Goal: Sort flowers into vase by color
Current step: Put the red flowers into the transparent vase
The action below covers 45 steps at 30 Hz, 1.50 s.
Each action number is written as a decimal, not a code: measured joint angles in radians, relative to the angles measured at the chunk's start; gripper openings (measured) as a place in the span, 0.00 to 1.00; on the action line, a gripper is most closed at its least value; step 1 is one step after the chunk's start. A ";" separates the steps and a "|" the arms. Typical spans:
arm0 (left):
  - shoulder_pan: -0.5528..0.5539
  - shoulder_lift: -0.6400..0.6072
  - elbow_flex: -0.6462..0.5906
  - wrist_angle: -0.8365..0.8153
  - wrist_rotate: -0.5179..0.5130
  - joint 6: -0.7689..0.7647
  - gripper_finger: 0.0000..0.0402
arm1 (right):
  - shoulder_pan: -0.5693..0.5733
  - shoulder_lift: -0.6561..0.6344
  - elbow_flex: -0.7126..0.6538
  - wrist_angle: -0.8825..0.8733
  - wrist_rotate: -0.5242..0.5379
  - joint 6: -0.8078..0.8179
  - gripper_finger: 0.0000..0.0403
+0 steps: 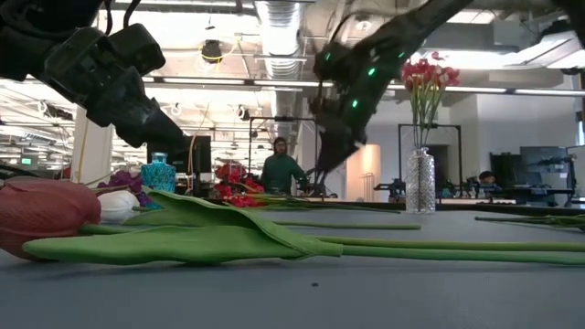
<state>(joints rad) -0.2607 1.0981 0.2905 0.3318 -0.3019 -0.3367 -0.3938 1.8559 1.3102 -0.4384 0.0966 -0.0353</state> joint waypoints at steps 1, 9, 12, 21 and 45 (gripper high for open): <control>0.000 0.000 0.000 0.000 0.000 0.002 0.31 | -0.020 0.029 0.031 -0.032 0.002 -0.015 0.63; 0.000 0.000 0.000 0.000 0.000 0.033 0.31 | -0.124 0.197 0.183 -0.181 0.007 -0.103 0.63; 0.000 0.000 0.000 0.000 0.000 0.045 0.31 | -0.146 0.237 0.208 -0.221 0.006 -0.124 0.63; 0.001 0.000 0.000 0.000 -0.027 0.064 0.31 | -0.145 0.284 0.223 -0.286 -0.043 -0.149 0.54; 0.000 0.000 0.000 0.000 -0.015 0.044 0.31 | 0.057 -0.287 -0.041 -0.003 0.033 0.030 0.05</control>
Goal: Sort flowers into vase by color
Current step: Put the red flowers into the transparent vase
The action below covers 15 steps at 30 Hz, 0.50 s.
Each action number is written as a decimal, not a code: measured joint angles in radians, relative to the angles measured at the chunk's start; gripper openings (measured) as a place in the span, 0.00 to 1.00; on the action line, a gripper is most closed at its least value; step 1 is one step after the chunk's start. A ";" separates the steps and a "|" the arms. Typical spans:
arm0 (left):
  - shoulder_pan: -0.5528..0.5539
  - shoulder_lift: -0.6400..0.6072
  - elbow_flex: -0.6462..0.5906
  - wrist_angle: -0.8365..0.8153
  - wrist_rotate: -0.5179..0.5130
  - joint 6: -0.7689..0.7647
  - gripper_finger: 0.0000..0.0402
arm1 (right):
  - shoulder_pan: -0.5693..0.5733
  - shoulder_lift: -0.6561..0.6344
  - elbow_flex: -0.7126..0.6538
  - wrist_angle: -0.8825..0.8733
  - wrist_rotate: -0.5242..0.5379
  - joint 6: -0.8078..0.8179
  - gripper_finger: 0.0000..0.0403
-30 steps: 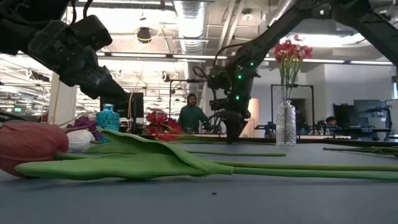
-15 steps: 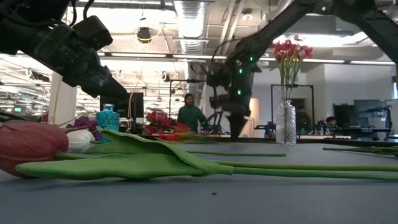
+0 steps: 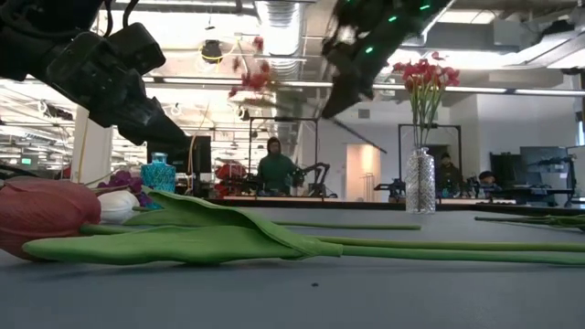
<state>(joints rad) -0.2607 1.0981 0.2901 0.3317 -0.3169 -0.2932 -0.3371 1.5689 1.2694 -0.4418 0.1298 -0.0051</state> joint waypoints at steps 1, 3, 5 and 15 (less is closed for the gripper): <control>0.000 0.000 0.000 -0.001 0.004 0.000 0.31 | 0.021 -0.049 -0.060 0.045 0.034 0.016 0.05; -0.001 0.000 0.000 -0.005 0.006 0.000 0.31 | 0.063 -0.154 -0.184 0.154 0.107 0.052 0.05; -0.002 0.000 0.000 -0.005 0.006 0.003 0.31 | 0.110 -0.249 -0.314 0.275 0.185 0.065 0.05; -0.002 0.000 0.000 0.000 -0.002 0.000 0.31 | 0.191 -0.542 -0.735 0.877 0.660 -0.128 0.06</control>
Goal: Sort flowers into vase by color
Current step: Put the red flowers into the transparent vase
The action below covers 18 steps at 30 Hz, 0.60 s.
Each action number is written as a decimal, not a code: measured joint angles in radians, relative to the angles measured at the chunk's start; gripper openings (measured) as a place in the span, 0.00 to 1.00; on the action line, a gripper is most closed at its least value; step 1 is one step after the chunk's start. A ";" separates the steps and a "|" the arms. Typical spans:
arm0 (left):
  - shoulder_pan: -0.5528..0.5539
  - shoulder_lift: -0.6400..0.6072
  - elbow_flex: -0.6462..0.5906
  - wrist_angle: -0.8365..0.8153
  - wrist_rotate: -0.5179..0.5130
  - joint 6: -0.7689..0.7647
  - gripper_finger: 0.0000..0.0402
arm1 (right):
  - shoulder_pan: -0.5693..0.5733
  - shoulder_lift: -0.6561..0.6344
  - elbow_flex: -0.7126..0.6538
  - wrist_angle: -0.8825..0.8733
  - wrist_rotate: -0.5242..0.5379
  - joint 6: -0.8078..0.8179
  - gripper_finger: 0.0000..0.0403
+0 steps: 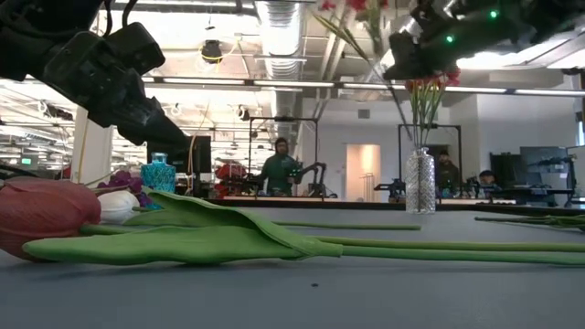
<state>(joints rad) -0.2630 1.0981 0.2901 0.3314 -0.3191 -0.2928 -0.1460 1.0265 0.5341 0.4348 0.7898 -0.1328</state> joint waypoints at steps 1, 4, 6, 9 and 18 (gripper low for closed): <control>0.000 0.000 0.000 0.001 0.000 0.000 0.31 | -0.017 -0.011 -0.014 0.028 0.001 -0.009 0.05; 0.000 0.000 0.000 0.003 -0.003 0.000 0.31 | -0.083 -0.026 -0.049 0.123 0.000 -0.047 0.05; 0.000 0.000 0.000 0.003 -0.014 0.000 0.31 | -0.129 -0.025 -0.069 0.158 0.000 -0.058 0.05; 0.000 0.000 0.000 0.003 -0.028 0.000 0.31 | -0.189 -0.024 -0.076 0.163 0.000 -0.060 0.05; 0.000 0.000 0.000 0.004 -0.049 0.018 0.31 | -0.267 -0.017 -0.076 0.185 -0.038 -0.062 0.05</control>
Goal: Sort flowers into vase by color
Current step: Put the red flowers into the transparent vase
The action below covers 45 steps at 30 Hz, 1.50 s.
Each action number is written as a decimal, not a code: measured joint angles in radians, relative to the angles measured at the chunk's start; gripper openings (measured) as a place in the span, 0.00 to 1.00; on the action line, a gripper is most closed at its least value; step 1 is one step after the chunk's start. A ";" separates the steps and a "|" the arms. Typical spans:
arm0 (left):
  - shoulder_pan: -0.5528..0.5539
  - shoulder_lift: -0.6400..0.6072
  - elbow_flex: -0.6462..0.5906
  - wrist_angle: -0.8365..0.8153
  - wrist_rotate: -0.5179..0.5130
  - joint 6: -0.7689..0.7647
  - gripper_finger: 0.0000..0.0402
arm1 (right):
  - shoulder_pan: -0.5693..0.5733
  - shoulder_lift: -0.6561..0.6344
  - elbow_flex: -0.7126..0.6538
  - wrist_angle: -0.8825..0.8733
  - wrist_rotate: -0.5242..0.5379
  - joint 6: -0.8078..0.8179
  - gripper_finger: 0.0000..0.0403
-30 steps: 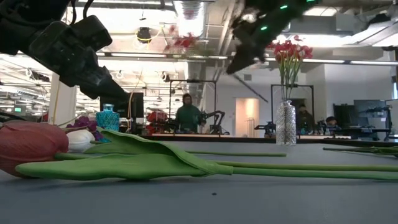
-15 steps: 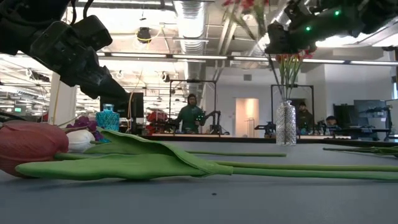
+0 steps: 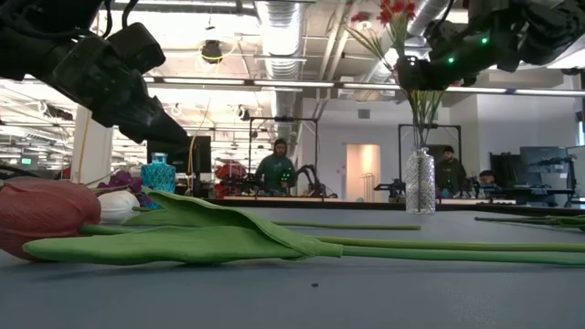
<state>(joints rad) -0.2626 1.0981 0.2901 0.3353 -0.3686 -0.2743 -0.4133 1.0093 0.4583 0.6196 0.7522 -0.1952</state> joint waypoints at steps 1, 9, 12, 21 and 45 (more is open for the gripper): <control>0.000 0.000 0.000 0.000 -0.005 0.000 0.31 | -0.003 0.009 0.000 0.013 -0.001 0.001 0.05; 0.000 0.000 0.000 0.000 -0.012 0.001 0.31 | -0.003 0.121 0.000 0.082 0.018 0.017 0.05; 0.000 0.000 0.000 -0.001 -0.012 0.001 0.31 | -0.003 0.152 0.000 0.085 0.056 0.054 0.05; 0.000 0.000 0.000 -0.004 -0.013 0.001 0.31 | 0.001 0.174 0.000 0.084 0.066 0.074 0.06; 0.001 0.000 0.000 -0.004 -0.012 0.000 0.31 | 0.032 0.169 0.000 -0.112 0.249 0.261 0.06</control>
<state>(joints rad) -0.2620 1.0981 0.2901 0.3315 -0.3809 -0.2742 -0.3810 1.1778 0.4580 0.5078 1.0016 0.0661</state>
